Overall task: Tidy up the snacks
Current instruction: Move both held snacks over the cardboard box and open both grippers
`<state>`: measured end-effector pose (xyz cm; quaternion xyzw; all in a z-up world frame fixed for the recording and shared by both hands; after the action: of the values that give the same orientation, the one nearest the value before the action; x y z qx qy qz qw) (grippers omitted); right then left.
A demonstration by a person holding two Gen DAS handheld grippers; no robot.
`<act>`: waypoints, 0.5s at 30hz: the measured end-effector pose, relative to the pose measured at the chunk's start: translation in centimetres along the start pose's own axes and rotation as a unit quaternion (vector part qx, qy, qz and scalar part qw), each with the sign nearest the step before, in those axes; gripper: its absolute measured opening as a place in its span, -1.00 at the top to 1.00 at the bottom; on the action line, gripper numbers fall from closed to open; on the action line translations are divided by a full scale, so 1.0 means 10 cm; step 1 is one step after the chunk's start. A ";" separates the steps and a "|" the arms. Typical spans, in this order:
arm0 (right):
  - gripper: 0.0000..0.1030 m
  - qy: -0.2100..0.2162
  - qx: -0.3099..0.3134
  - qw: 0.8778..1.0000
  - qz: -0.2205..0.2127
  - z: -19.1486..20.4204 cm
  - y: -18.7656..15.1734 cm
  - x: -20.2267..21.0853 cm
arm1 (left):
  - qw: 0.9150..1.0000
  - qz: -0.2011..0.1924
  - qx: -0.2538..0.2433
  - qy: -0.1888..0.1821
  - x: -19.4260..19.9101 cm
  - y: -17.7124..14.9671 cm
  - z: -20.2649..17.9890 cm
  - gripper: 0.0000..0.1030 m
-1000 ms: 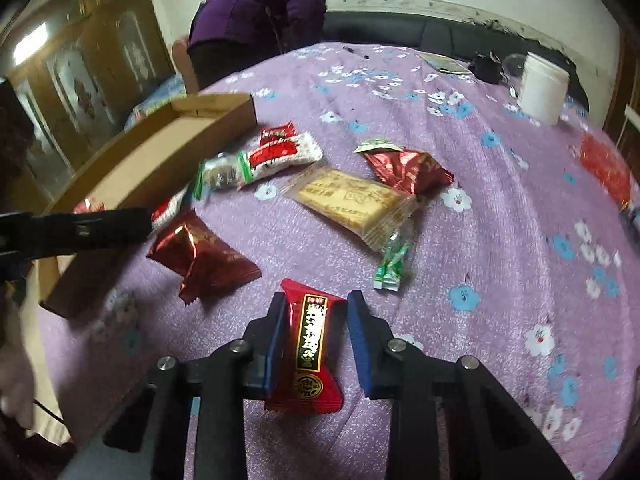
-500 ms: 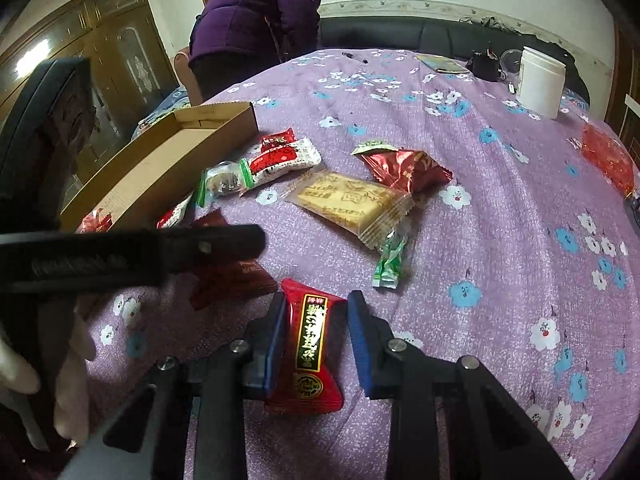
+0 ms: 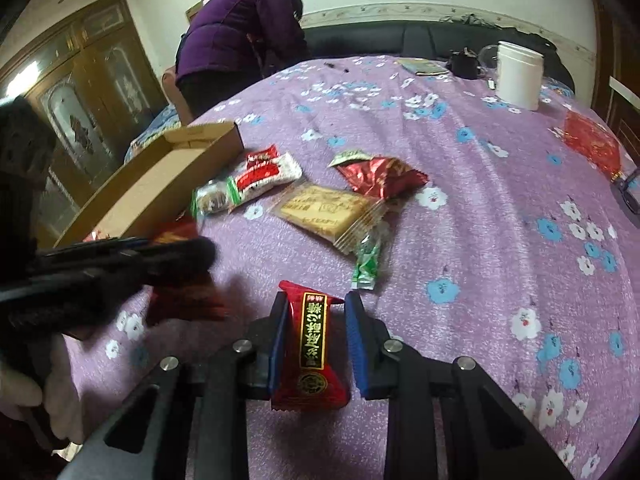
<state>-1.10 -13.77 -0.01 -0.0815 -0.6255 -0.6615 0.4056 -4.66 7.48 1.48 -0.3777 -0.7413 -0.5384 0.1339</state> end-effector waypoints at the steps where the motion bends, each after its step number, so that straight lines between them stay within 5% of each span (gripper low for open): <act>1: 0.41 0.000 -0.005 1.000 -0.004 0.00 0.01 0.04 | 1.000 -0.007 0.009 -0.006 0.08 0.02 0.04 0.49; 6: 0.42 0.012 -0.014 1.000 -0.017 0.14 0.15 0.24 | 0.997 -0.052 0.055 -0.016 0.51 0.14 0.31 0.49; 15: 0.42 0.060 0.029 0.998 -0.022 0.92 0.52 0.18 | 0.979 -0.124 0.129 0.095 1.29 0.15 1.32 0.49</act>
<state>-2.62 -5.76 6.93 -0.0161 -0.6206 -0.6556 0.4298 -9.65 24.89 5.24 -0.2099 -0.8293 -0.4843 0.1837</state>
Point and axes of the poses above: each gripper's, at about its wrist camera, not at the fingertips, and x roughly against the way its jaws point, z to its left, y to its top, the point moved 3 cm from there along -x, roughly the way its jaws point, and after that the axes turned 11 degrees about -z, right-handed, at the moved point
